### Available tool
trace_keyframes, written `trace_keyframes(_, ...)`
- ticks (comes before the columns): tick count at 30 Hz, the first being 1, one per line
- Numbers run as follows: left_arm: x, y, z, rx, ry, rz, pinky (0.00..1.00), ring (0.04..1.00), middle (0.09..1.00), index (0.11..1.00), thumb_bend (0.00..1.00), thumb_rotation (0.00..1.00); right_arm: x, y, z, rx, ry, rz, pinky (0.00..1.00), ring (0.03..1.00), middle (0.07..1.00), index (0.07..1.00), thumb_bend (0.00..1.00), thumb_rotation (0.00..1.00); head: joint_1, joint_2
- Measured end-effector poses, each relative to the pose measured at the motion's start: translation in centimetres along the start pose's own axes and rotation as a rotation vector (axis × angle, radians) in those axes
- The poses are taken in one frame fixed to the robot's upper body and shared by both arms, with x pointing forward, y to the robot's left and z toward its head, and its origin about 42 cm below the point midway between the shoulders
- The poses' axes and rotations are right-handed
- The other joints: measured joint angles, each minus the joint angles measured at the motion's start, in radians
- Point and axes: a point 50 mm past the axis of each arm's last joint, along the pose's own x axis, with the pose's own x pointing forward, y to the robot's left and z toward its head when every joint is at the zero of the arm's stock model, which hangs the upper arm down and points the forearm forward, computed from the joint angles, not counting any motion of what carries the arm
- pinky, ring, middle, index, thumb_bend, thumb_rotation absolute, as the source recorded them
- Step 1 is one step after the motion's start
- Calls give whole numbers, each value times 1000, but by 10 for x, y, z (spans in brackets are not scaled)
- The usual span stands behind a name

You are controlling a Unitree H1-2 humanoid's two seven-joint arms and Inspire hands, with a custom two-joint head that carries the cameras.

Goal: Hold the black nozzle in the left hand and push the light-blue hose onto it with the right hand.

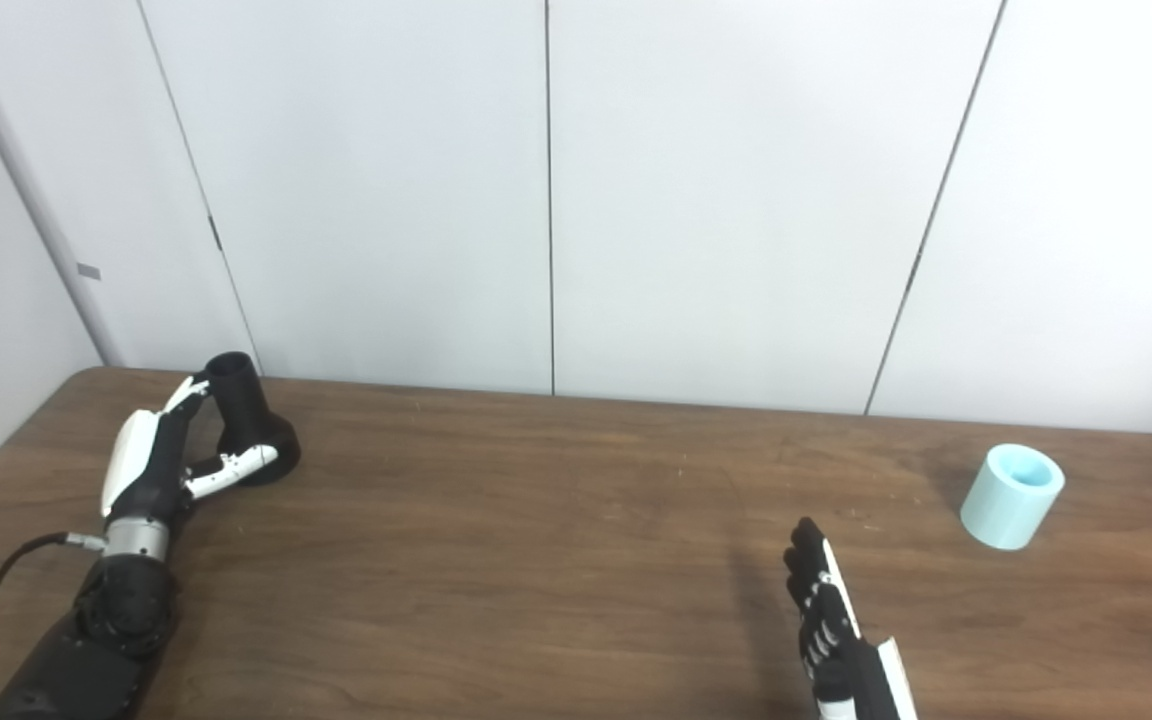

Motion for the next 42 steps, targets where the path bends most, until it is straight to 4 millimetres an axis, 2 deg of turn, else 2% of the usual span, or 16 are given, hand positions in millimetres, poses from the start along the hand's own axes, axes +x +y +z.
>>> trace_keyframes(5, 4, -3, 0, 27, 16, -17, 1000, 982, 947, 739, 737, 419, 0, 0, 0, -2, 1, 0, 1000, 1000, 1000, 1000, 803, 1000, 0, 3)
trace_keyframes(8, 6, -4, 0, 32, 17, -23, 1000, 982, 943, 708, 709, 421, -1, 0, 0, -2, 4, 0, 1000, 1000, 1000, 1000, 801, 1000, -2, 6)
trace_keyframes(11, 7, -6, 1, 38, 18, -31, 1000, 983, 940, 673, 613, 504, -1, 0, 0, -1, 5, 0, 1000, 1000, 1000, 1000, 795, 1000, -2, 8)
trace_keyframes(14, 7, -8, 2, 45, 15, -40, 1000, 981, 909, 598, 501, 653, -2, 1, 0, -2, 11, -1, 1000, 1000, 1000, 1000, 792, 1000, -3, 9)
trace_keyframes(17, 10, -11, 4, 61, 14, -55, 1000, 959, 858, 532, 449, 697, -3, 1, 0, -2, 16, -1, 1000, 1000, 1000, 1000, 792, 1000, -3, 12)
trace_keyframes(20, 10, -13, 5, 85, 1, -69, 1000, 948, 809, 455, 411, 695, -4, 2, 0, 0, 20, 0, 1000, 1000, 1000, 1000, 792, 1000, -5, 20)
trace_keyframes(23, 10, -13, 6, 84, -8, -72, 1000, 938, 773, 399, 411, 688, -4, 2, 0, 1, 28, 1, 1000, 1000, 1000, 1000, 792, 1000, -5, 25)
trace_keyframes(32, 10, -15, 7, 90, -52, -101, 1000, 907, 716, 335, 425, 745, -6, 4, 0, 5, 37, 2, 1000, 999, 1000, 1000, 791, 1000, -8, 34)
trace_keyframes(42, 11, -16, 7, 146, -96, -108, 1000, 891, 714, 335, 447, 821, -8, 6, 1, 10, 53, 3, 995, 996, 1000, 1000, 791, 1000, -14, 48)
